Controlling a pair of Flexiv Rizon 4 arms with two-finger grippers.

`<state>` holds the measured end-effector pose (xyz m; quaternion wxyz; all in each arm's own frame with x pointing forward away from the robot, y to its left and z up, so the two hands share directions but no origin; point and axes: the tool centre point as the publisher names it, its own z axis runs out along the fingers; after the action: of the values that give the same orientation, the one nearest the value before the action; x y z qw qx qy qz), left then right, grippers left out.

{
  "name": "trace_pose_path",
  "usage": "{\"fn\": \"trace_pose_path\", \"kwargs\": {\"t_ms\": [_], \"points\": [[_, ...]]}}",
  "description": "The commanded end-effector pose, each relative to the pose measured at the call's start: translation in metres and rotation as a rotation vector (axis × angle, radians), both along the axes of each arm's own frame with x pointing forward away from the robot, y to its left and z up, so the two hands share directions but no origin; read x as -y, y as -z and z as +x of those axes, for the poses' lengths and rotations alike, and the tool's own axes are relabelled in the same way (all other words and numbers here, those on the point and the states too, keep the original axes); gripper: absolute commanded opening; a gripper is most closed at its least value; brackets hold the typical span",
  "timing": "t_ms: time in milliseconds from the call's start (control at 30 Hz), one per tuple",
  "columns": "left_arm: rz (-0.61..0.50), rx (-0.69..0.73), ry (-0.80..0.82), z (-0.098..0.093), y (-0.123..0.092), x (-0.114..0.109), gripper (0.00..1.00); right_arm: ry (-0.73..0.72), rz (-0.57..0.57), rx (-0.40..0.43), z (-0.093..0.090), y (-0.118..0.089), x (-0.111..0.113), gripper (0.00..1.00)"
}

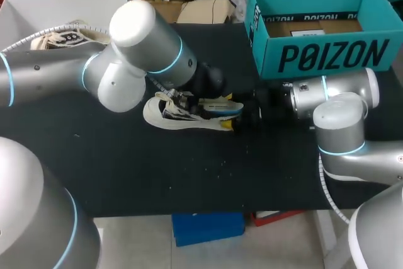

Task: Take the shoe out of the shoebox, open the shoe tongue, remove and reinsert the insole, then place the shoe into the shoebox

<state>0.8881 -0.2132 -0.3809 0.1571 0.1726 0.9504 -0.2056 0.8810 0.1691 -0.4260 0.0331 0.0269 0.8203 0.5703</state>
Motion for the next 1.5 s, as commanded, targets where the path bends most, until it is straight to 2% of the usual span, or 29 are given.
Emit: {"fn": "trace_pose_path", "kwargs": {"t_ms": [33, 167, 200, 467, 500, 567, 600, 800, 900, 1067, 1200, 1367, 1400, 1500], "points": [[-0.011, 0.011, 0.002, 0.004, 0.006, 0.01, 0.86, 0.001, -0.002, -0.001, 0.0, 0.002, 0.001, 0.0], [-0.023, 0.022, 0.005, 0.006, 0.003, 0.017, 0.54, 0.001, -0.002, -0.001, 0.0, 0.002, 0.001, 0.0], [-0.023, 0.023, 0.005, 0.007, 0.002, 0.019, 0.49, 0.001, -0.002, -0.001, 0.0, 0.002, 0.001, 0.0], [-0.035, 0.04, 0.011, 0.008, -0.006, 0.029, 0.42, 0.001, -0.002, -0.001, 0.0, 0.002, 0.001, 0.0], [-0.037, 0.041, 0.013, 0.008, -0.006, 0.029, 0.35, 0.001, -0.002, -0.001, 0.0, 0.002, 0.001, 0.0], [-0.035, 0.042, 0.014, 0.006, -0.007, 0.03, 0.05, 0.001, -0.002, -0.001, 0.0, 0.002, 0.001, 0.0], [-0.045, 0.038, 0.016, 0.005, -0.009, 0.029, 0.0, 0.001, -0.002, -0.001, 0.0, 0.002, 0.001, 0.0], [-0.106, 0.019, 0.078, -0.013, -0.029, 0.021, 0.0, 0.001, -0.002, -0.001, 0.0, 0.002, 0.001, 0.0], [-0.156, 0.025, 0.124, -0.024, -0.048, 0.02, 0.0, 0.001, -0.002, -0.001, 0.0, 0.002, 0.001, 0.0], [-0.307, -0.014, 0.159, -0.034, -0.085, 0.023, 0.0, 0.001, -0.002, -0.001, 0.0, 0.002, 0.001, 0.0], [-0.461, -0.094, 0.187, -0.04, -0.12, 0.034, 0.0, 0.001, -0.002, -0.001, 0.0, 0.002, 0.001, 0.0], [-0.711, -0.25, 0.234, -0.042, -0.175, 0.06, 0.0, 0.001, -0.002, -0.001, 0.0, 0.002, 0.001, 0.0], [-0.722, -0.279, 0.201, -0.042, -0.187, 0.066, 0.0, 0.001, -0.002, -0.001, 0.0, 0.002, 0.001, 0.0], [-0.853, -0.415, 0.235, -0.043, -0.223, 0.08, 0.0, 0.001, -0.002, -0.001, 0.0, 0.002, 0.001, 0.0]]}}
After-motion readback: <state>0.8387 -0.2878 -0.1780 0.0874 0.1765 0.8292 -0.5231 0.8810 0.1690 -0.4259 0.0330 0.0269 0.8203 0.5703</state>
